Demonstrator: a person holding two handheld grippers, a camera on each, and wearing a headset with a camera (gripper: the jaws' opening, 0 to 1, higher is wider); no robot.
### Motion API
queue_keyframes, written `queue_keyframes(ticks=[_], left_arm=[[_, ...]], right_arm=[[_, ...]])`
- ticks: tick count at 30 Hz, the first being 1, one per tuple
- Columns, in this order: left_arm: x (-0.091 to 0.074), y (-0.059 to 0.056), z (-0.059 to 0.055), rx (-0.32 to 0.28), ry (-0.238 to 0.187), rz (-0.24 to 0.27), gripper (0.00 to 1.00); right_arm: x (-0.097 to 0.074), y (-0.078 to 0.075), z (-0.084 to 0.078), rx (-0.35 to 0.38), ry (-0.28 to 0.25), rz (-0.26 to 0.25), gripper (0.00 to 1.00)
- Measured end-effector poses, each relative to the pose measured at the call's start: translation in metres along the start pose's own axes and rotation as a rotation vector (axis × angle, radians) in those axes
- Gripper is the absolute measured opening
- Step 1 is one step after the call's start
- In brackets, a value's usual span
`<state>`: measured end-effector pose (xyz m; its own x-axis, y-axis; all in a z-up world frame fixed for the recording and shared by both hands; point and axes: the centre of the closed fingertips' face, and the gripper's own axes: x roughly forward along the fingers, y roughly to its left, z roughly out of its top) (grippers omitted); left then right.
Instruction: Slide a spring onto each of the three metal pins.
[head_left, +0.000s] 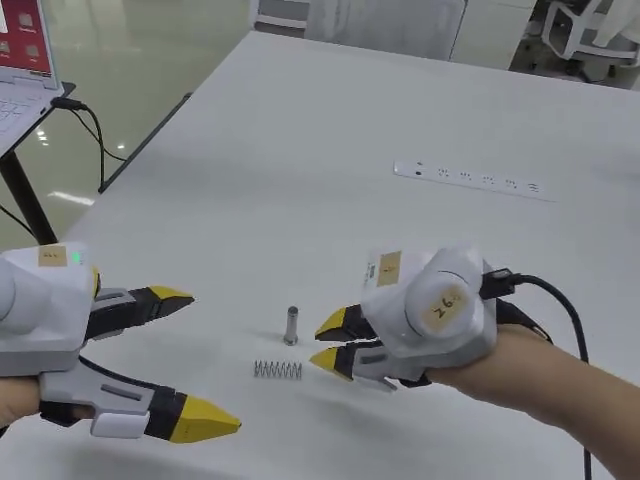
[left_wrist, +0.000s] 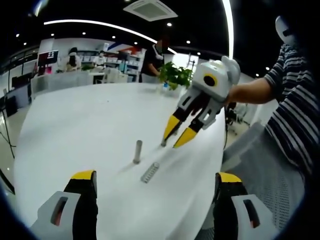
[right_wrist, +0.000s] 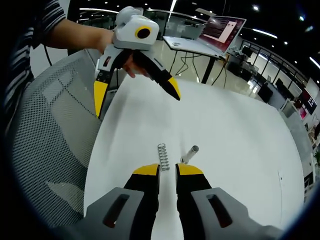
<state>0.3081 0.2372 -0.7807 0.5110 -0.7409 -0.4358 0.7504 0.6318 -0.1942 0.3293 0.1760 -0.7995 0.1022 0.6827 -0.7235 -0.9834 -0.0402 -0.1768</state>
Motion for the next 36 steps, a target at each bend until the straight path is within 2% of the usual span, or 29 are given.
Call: queue_keyframes(ticks=[5,15,21,26,36], left_arm=[[0.001,-0.001,0.001,0.001,-0.004,-0.001,0.95],[0.002,-0.005,0.001,0.006,-0.001,-0.009,0.95],[-0.002,-0.003,-0.001,-0.002,-0.002,0.000,0.95],[-0.003,-0.004,-0.001,-0.006,-0.005,0.003,0.95],[-0.002,-0.005,-0.001,-0.005,0.001,0.000,0.94]], right_arm=[[0.013,0.004,-0.005,-0.017,0.033,0.030,0.10],[0.038,0.003,-0.008,-0.007,0.064,0.064,0.09],[0.046,0.004,-0.012,-0.001,0.085,0.084,0.09],[0.054,0.007,-0.022,-0.009,0.129,0.094,0.08],[0.057,0.008,-0.024,-0.006,0.134,0.091,0.07]])
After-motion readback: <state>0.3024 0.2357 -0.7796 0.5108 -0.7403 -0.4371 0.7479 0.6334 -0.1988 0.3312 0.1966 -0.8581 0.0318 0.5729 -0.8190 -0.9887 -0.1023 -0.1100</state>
